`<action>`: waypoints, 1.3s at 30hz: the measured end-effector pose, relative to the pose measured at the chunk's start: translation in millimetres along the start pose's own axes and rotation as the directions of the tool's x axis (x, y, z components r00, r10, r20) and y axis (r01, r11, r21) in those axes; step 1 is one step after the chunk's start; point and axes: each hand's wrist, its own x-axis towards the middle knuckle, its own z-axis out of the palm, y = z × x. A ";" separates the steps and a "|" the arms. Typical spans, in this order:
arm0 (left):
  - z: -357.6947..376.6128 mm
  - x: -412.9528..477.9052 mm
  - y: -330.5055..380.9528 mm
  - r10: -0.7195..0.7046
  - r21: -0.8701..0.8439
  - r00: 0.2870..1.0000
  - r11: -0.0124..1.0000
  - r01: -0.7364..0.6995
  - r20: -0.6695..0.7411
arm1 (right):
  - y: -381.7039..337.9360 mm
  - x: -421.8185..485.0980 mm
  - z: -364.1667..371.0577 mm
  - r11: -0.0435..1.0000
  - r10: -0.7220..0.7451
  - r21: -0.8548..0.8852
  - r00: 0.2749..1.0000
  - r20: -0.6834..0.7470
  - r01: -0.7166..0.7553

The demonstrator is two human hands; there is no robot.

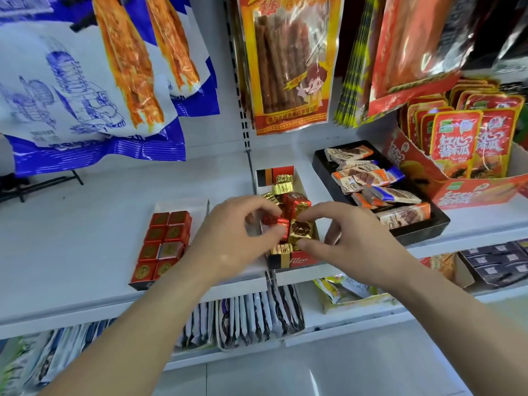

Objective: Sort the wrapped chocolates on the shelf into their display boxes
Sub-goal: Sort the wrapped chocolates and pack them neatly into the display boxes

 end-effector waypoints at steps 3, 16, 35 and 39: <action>-4.2 11.2 -6.9 -0.034 0.001 0.989 0.999 0.034 -0.142 | 0.9 3.5 0.0 0.999 0.014 0.033 0.998 -0.055 -0.012; -4.1 23.5 5.7 -0.068 -0.053 0.990 0.997 0.062 -0.123 | 3.3 2.7 -5.0 0.939 0.058 0.343 0.980 -0.189 0.010; -13.6 -2.5 21.8 -0.222 -0.644 0.975 0.743 0.181 0.018 | -13.0 4.4 -6.5 0.820 0.013 0.567 0.988 -0.152 0.076; -13.2 -3.3 20.8 -0.228 -0.658 0.973 0.729 0.190 0.029 | -12.2 6.0 -6.3 0.830 0.009 0.553 0.991 -0.135 0.067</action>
